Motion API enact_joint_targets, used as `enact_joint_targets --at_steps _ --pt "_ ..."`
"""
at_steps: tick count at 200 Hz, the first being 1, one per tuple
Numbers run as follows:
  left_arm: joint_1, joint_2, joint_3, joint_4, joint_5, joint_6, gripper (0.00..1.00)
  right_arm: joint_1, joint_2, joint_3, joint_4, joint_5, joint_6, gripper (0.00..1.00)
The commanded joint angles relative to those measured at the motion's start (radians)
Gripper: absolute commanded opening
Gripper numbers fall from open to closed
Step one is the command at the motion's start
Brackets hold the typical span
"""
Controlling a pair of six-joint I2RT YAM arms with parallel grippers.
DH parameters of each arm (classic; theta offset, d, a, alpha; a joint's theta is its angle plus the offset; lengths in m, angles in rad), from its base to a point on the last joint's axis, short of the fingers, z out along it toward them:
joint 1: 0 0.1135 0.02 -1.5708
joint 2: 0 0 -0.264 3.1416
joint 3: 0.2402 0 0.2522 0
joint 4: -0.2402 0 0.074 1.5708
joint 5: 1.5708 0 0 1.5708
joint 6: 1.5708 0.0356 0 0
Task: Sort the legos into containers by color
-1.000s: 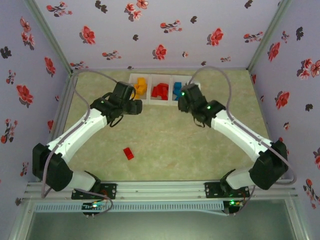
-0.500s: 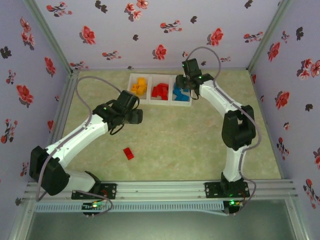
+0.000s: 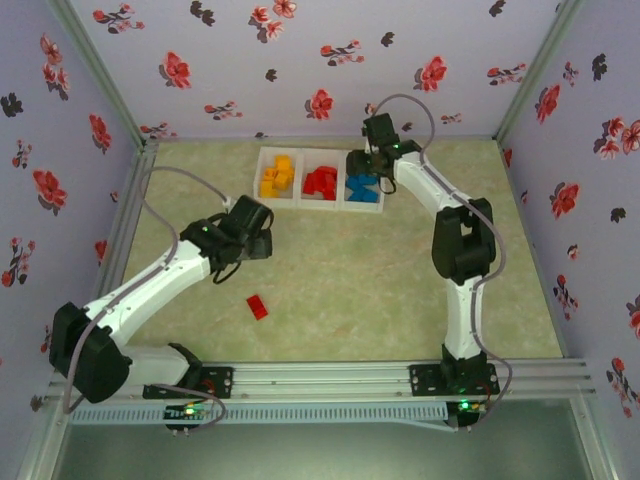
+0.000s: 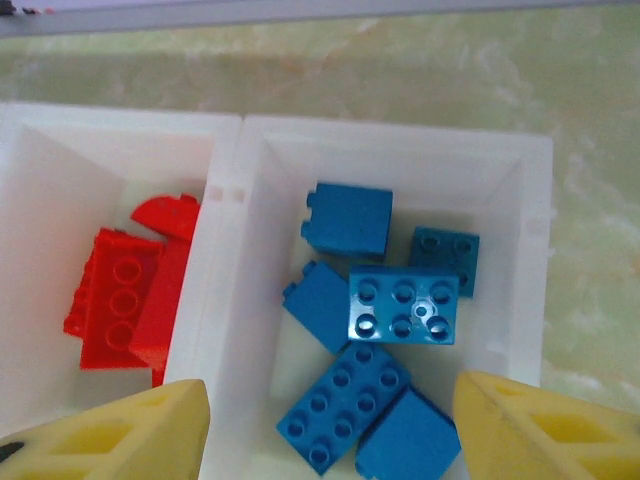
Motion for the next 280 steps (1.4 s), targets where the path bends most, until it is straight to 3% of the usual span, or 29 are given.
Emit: enact_joint_targets --at_steps 1,47,120,217,280 --pt "-0.021 -0.059 -0.074 0.005 -0.064 -0.154 0.69 0.0 -0.113 -0.089 0.031 -0.025 -0.006 0.66" --pt "-0.09 -0.106 -0.212 0.036 -0.097 -0.371 0.71 0.015 -0.304 -0.332 0.086 -0.048 0.024 0.66" --pt "-0.166 -0.069 -0.295 0.048 -0.047 -0.499 0.75 0.083 -0.595 -0.738 0.148 -0.033 0.103 0.68" --pt "-0.222 0.054 -0.393 0.147 0.041 -0.611 0.75 0.096 -0.688 -0.831 0.12 0.037 0.122 0.69" --pt "-0.226 0.077 -0.45 0.234 0.073 -0.629 0.63 0.096 -0.685 -0.838 0.132 0.038 0.131 0.69"
